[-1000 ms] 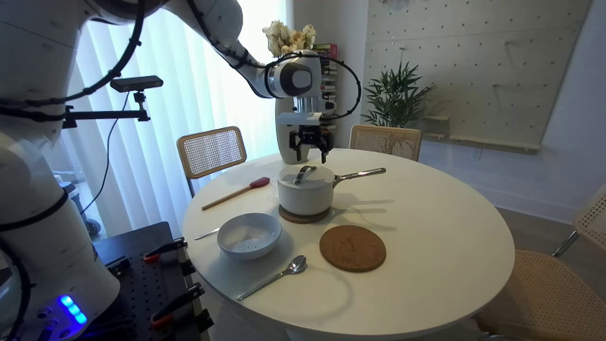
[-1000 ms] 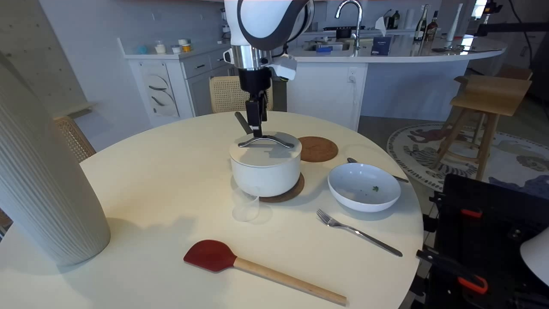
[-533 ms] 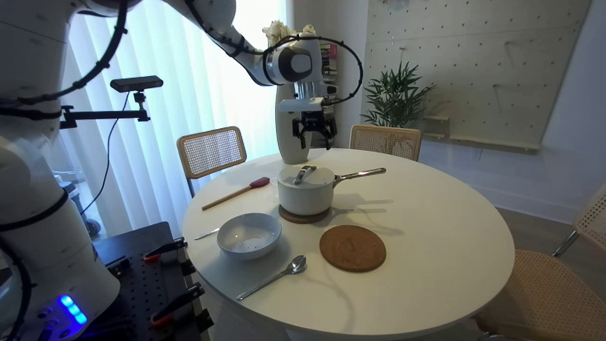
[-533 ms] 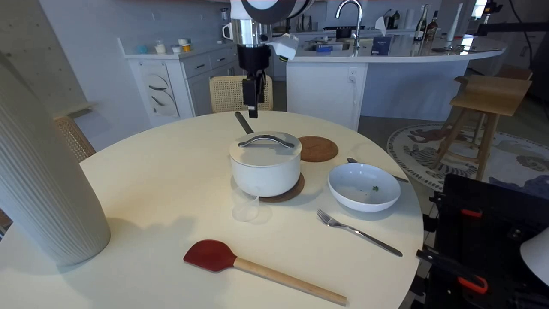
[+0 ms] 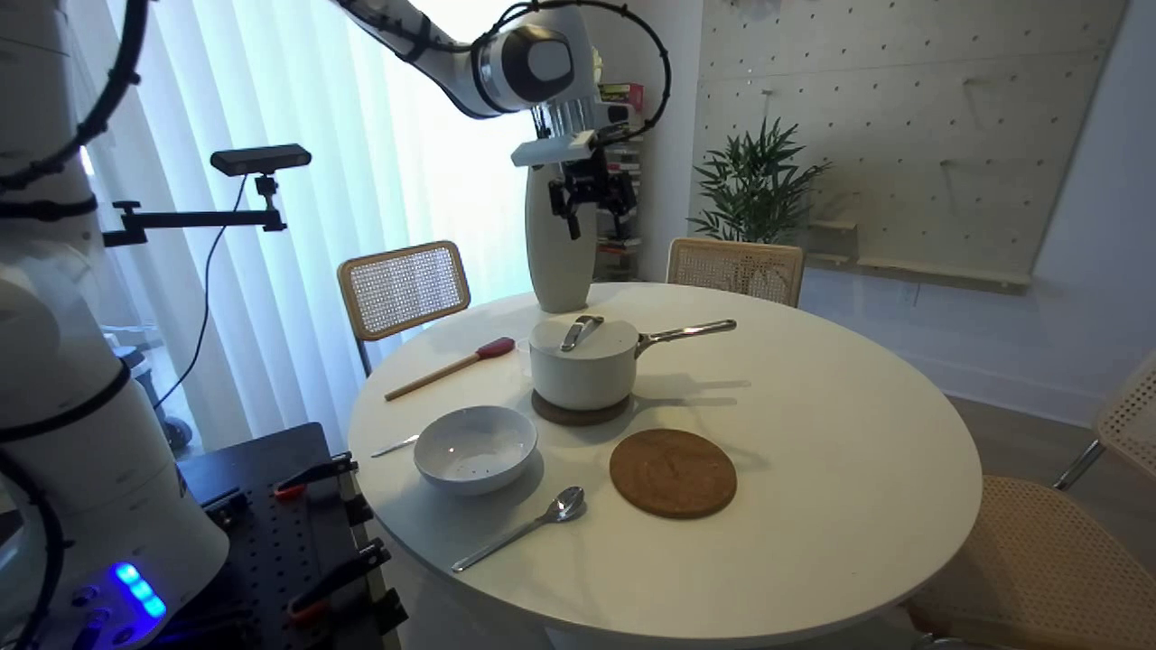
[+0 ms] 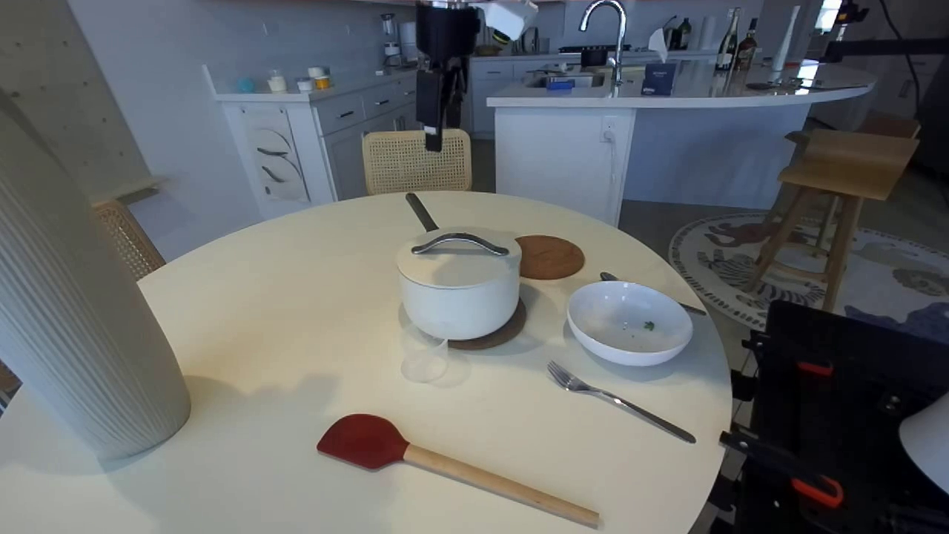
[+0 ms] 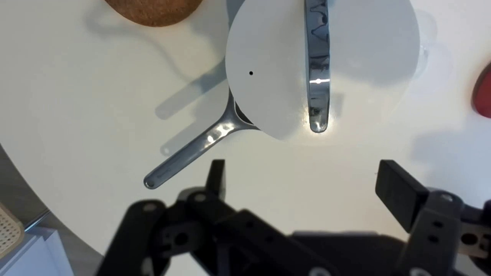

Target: Put the white lid on top of the white pot

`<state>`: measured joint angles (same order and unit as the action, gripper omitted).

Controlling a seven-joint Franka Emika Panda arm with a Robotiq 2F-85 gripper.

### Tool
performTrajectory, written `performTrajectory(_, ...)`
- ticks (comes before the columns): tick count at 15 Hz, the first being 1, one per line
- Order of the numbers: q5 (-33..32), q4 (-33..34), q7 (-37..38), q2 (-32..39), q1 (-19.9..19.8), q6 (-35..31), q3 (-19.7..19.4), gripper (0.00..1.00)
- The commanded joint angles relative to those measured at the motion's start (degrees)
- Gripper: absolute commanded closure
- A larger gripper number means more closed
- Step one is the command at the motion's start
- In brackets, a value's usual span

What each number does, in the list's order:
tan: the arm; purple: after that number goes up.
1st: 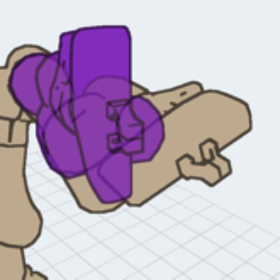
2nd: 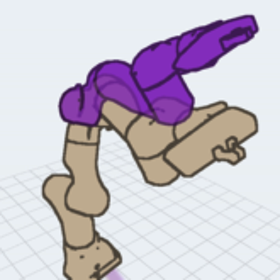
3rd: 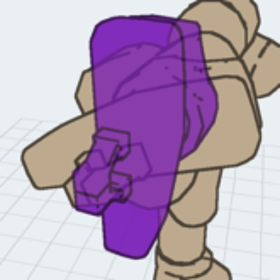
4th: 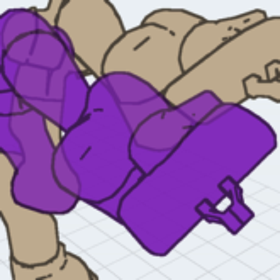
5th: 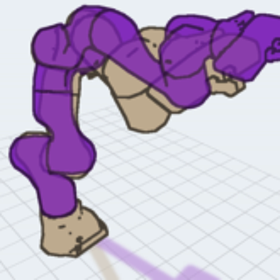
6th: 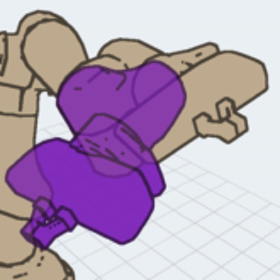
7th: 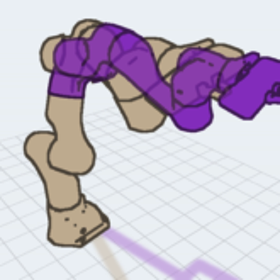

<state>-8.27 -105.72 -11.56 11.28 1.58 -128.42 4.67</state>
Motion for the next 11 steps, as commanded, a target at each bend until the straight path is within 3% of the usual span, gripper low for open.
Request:
performTrajectory(1,0.0,-1.1,1.7,-1.4,0.7,-0.9,-0.5,0.0)
performTrajectory(11,-0.3,-4.8,4.0,-4.5,0.9,-3.0,-0.7,0.0)
